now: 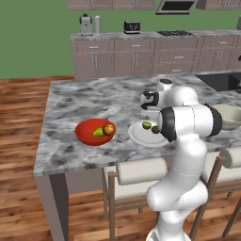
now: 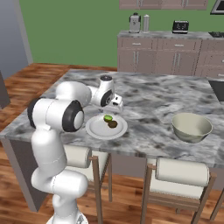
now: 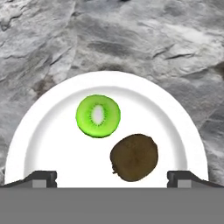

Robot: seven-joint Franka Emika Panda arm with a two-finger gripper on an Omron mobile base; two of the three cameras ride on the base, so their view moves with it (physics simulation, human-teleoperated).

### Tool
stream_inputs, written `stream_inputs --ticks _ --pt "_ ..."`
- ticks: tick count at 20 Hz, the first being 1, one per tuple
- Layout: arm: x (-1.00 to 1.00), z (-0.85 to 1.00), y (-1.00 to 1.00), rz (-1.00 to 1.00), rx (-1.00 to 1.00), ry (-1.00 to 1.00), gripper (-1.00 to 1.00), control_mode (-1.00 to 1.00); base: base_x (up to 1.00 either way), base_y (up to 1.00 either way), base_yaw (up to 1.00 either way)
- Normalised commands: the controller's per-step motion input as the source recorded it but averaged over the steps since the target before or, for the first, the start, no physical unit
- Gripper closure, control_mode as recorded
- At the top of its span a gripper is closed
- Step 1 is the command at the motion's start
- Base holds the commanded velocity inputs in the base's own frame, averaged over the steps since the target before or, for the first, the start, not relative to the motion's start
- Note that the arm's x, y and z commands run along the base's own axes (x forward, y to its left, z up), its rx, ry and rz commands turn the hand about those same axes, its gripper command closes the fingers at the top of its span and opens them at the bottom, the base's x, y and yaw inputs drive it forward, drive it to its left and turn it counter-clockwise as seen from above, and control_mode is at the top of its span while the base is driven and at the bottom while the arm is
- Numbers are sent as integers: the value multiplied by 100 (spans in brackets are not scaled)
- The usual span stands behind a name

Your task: Take the fruits from the plate on the dining counter and place two fruits in each bowl.

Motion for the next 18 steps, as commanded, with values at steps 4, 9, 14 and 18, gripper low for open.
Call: stream_inputs --ticks 4,9,14,18 --pt "35 -34 0 0 0 0 -100 -100 0 0 0" --pt "24 -26 8 0 0 2 -100 -100 0 0 0" --pt "15 -20 8 0 0 4 -100 -100 0 0 0" --pt "17 -21 4 0 0 3 -100 -100 0 0 0"
